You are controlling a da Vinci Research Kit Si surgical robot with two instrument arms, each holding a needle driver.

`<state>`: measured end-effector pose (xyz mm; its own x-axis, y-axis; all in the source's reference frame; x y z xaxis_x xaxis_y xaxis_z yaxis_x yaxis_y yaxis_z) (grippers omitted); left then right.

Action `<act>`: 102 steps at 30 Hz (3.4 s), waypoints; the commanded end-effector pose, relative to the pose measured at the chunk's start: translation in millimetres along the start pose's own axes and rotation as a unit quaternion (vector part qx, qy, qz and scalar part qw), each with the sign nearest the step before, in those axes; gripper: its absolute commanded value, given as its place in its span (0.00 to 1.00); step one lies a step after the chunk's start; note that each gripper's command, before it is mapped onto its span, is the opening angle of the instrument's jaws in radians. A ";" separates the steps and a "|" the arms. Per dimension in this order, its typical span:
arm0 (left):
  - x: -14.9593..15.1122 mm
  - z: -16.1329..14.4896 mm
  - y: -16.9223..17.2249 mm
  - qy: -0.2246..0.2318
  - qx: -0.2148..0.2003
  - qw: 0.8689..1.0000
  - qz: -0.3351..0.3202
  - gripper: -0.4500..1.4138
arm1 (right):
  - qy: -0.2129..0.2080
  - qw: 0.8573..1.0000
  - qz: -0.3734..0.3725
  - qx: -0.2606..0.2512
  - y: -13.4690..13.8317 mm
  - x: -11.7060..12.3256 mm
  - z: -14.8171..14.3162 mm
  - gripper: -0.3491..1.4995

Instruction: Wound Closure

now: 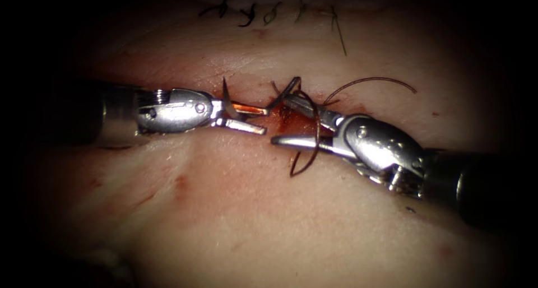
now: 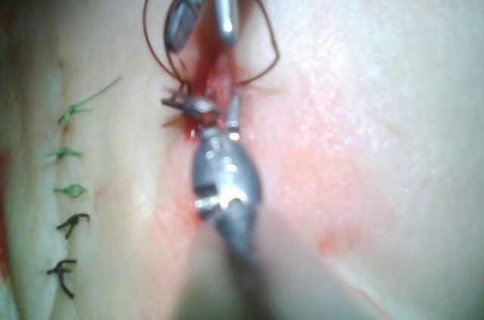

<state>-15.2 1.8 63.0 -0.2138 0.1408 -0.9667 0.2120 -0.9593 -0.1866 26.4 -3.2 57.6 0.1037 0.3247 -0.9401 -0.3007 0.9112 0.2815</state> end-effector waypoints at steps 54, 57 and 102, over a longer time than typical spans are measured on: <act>12.8 -1.4 -2.1 0.012 0.008 1.000 0.028 0.00 | -0.099 0.993 -0.054 -0.039 -2.8 -5.5 1.5 0.41; 11.4 -1.9 -3.3 0.006 0.004 1.000 0.031 0.00 | -0.093 0.994 -0.054 -0.023 -3.0 -5.5 1.0 0.40; 1.5 0.6 1.9 -0.001 -0.058 0.997 0.044 0.00 | 0.032 0.993 -0.044 -0.106 -2.7 -2.7 3.0 0.47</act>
<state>-15.4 0.1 60.6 -0.1887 0.0559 -0.9804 0.3393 -0.9332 -0.1185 29.0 -5.2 59.3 0.0807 0.2204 -0.9721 -0.4895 0.8583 0.1540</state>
